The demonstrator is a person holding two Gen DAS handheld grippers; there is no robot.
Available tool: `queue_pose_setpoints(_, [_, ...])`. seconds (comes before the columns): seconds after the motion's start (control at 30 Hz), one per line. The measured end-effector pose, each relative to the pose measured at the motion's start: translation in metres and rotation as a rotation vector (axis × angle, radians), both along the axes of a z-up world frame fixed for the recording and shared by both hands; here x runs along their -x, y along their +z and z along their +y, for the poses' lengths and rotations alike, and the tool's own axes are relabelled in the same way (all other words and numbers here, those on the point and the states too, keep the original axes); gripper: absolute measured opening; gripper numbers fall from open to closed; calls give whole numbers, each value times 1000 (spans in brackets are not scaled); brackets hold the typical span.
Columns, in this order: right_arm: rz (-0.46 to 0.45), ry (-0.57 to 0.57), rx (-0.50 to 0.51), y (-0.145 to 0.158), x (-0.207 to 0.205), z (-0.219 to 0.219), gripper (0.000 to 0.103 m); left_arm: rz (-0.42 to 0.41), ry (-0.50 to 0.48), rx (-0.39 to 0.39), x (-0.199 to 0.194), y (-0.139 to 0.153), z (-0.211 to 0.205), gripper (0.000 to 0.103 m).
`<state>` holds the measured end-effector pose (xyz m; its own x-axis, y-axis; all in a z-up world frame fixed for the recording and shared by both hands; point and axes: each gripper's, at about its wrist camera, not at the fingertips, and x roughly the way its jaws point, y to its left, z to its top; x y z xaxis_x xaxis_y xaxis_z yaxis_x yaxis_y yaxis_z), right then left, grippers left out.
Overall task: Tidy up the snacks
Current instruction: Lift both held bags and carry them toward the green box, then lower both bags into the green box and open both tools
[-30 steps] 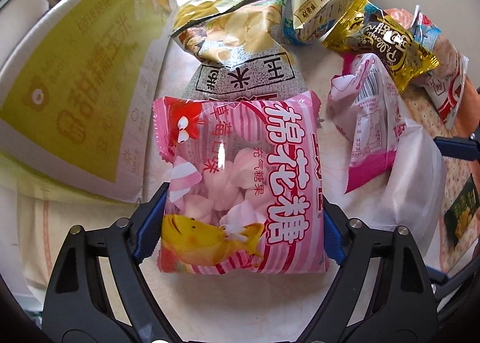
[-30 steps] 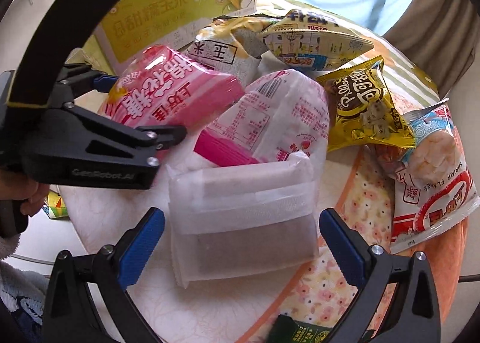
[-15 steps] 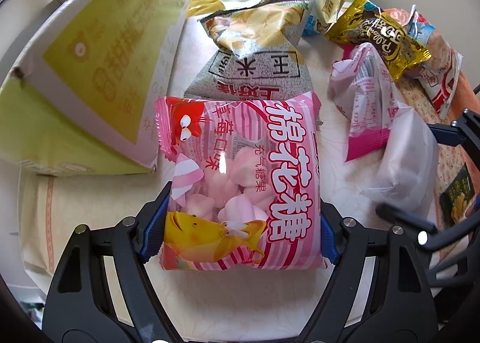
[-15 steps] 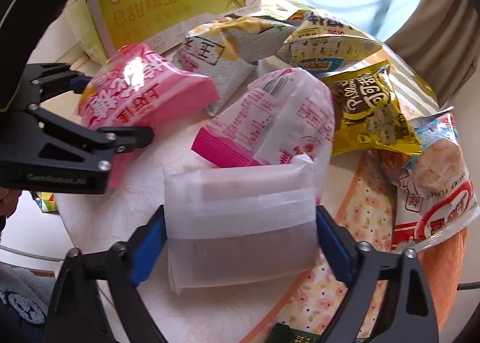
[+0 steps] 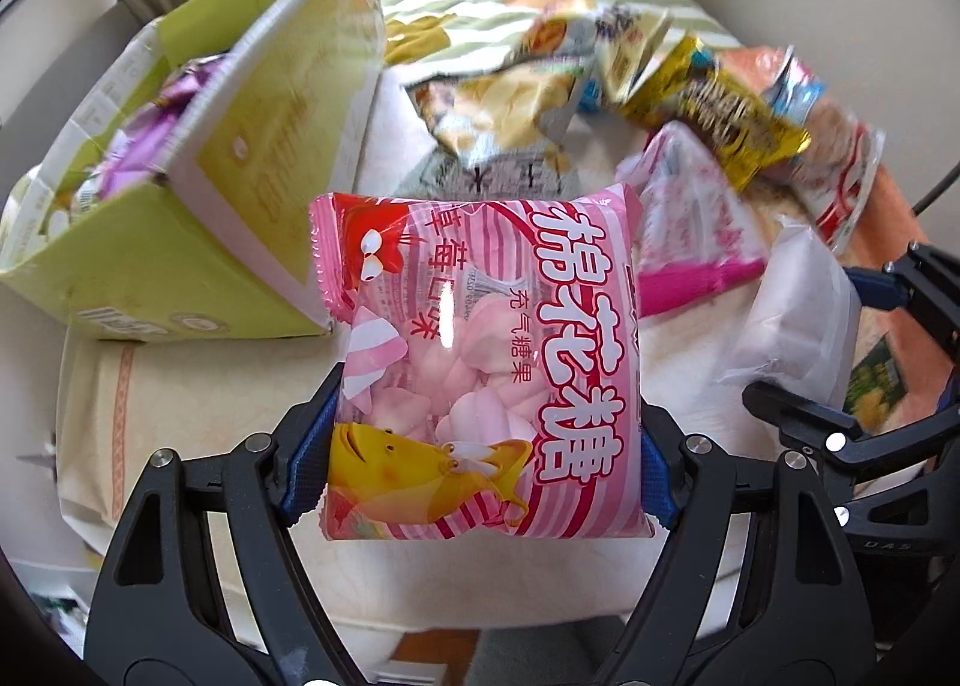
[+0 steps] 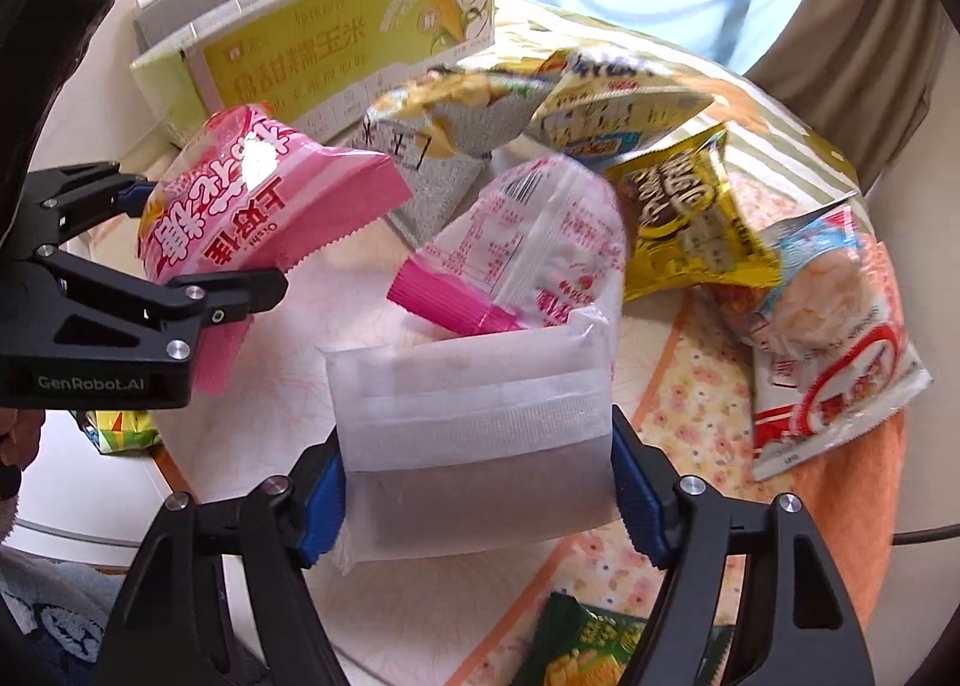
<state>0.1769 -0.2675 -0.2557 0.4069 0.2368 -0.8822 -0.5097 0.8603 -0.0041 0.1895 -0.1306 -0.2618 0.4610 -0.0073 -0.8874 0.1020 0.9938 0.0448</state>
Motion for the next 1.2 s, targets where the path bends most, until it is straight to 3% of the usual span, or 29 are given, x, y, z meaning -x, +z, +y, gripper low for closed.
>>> queue_pose_setpoints(0.37, [-123,-53,12,93,12,-3,71,-171,28,24,19,108,10,78])
queue_pose_setpoints(0.5, [-154,-39,-19,127,15,10,71,-234,59,41,23,145,30,78])
queue_pose_setpoints(0.67, [-179,-7,-47,146,-1,43,71,-272,98,40,9,175,73,78])
queue_pose_setpoints(0.9, [-201,16,-102,164,-33,109,71,-256,97,31,-33,187,151,78])
queue_pose_setpoints(1.2, [-152,-70,-143,161,-91,202,71,-169,14,33,-113,175,238,78])
